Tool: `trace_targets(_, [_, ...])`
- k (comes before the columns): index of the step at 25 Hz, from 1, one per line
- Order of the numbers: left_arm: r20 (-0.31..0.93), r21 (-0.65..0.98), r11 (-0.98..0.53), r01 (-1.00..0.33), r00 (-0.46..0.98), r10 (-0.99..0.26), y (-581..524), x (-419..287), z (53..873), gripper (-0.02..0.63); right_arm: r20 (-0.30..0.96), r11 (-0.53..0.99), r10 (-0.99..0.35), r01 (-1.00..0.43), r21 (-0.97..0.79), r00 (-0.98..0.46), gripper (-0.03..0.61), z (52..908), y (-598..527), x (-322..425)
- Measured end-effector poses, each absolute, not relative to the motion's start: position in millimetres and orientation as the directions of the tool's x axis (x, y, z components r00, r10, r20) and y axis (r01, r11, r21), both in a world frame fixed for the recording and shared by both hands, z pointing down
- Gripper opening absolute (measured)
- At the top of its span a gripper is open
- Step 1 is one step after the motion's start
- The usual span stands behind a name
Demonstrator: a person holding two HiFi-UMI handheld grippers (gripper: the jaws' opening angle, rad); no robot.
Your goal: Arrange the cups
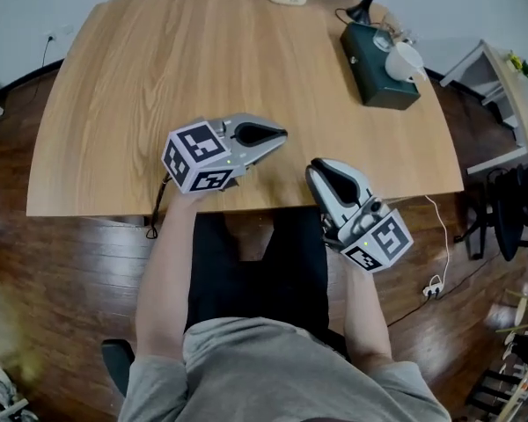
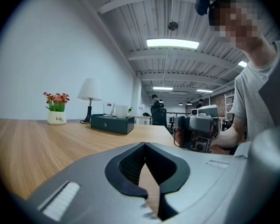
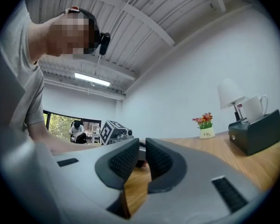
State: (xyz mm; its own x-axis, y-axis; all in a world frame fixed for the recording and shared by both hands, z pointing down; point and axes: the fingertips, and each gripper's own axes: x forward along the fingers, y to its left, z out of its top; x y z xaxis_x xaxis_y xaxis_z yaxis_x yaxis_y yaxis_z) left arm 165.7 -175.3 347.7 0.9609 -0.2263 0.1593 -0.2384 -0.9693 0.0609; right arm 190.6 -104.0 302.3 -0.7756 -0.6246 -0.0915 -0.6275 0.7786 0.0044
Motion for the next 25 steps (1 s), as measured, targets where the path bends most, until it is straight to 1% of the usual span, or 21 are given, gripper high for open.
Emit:
trace_targets(5, [0.167,0.063,-0.968,-0.244,0.958,-0.231,-175,163,349,0.009,-0.052,0.774,-0.630,-0.632,0.051,-0.775,0.041,312,-103,190])
trace_targets(11, [0.162,0.067,-0.965,-0.253,0.957,-0.240,-176,167,350,0.009,-0.054,0.777,-0.625,-0.628,0.053,-0.778,0.041,311,-102,200])
trace_targets(25, [0.168,0.063,-0.966,-0.252,0.956,-0.239,-175,165,349,0.011,-0.038,0.779,-0.622,-0.624,0.062,-0.782,0.041,313,-100,194])
